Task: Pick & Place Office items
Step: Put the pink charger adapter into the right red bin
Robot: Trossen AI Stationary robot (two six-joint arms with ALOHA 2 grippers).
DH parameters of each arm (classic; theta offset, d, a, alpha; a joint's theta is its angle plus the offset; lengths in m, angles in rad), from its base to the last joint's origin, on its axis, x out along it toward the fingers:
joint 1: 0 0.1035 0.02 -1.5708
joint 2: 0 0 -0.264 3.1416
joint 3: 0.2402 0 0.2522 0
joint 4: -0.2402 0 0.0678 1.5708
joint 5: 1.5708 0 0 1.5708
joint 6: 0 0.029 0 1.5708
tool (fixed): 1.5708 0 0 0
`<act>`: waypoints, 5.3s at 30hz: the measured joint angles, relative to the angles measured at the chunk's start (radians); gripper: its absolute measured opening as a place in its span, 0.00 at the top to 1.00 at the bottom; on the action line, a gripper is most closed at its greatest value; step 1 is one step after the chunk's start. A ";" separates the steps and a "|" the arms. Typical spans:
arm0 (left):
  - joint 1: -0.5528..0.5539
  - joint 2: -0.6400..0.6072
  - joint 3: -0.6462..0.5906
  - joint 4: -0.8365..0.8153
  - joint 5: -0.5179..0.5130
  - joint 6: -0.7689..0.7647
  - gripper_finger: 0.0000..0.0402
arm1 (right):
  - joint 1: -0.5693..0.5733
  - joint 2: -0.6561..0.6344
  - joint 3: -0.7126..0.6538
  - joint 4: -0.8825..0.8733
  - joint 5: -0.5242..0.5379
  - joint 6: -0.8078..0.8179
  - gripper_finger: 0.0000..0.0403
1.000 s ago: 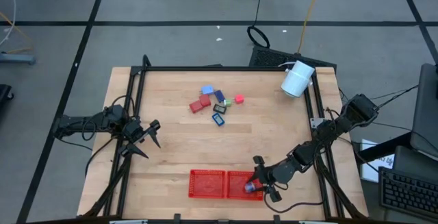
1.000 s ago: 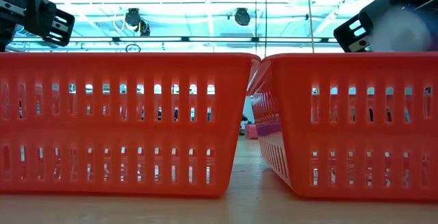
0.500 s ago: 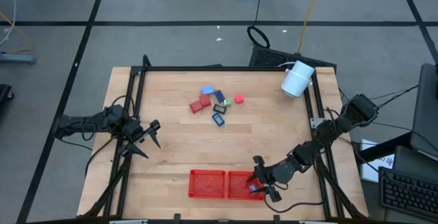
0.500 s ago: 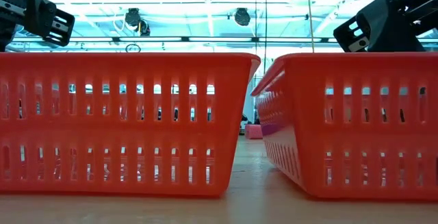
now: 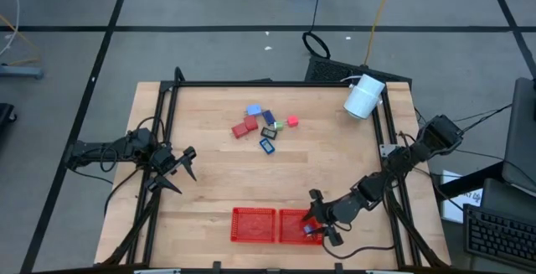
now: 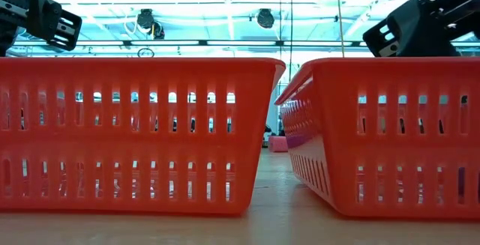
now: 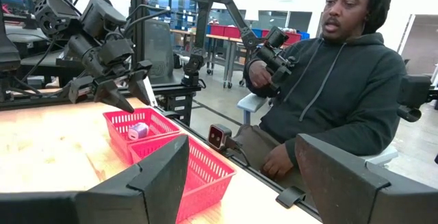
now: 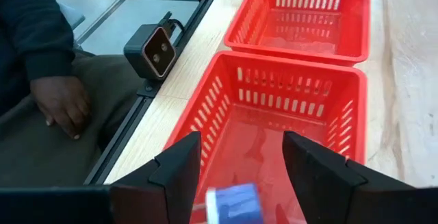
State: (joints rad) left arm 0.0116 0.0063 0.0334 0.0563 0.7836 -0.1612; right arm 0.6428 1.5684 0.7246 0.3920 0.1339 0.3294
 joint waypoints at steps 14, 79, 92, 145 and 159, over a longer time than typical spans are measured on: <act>0.000 0.000 0.000 0.000 0.000 0.000 0.33 | -0.106 0.000 0.000 0.000 0.000 -0.064 0.51; 0.000 0.000 0.000 0.000 0.000 0.000 0.33 | -0.871 -0.010 0.000 0.045 0.017 -0.473 0.52; 0.000 0.000 0.000 0.000 0.000 0.000 0.33 | -0.883 -0.033 -0.001 0.010 0.153 -0.488 0.52; 0.000 0.000 0.000 0.000 0.000 0.000 0.33 | -0.844 -0.302 -0.385 0.439 -0.033 -0.318 0.43; 0.000 0.000 0.000 0.000 0.000 0.000 0.33 | -0.844 -0.104 -0.280 0.380 0.048 -0.306 0.28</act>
State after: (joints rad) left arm 0.0116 0.0063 0.0331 0.0562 0.7837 -0.1615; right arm -0.2016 1.4641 0.4450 0.7720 0.1822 0.0239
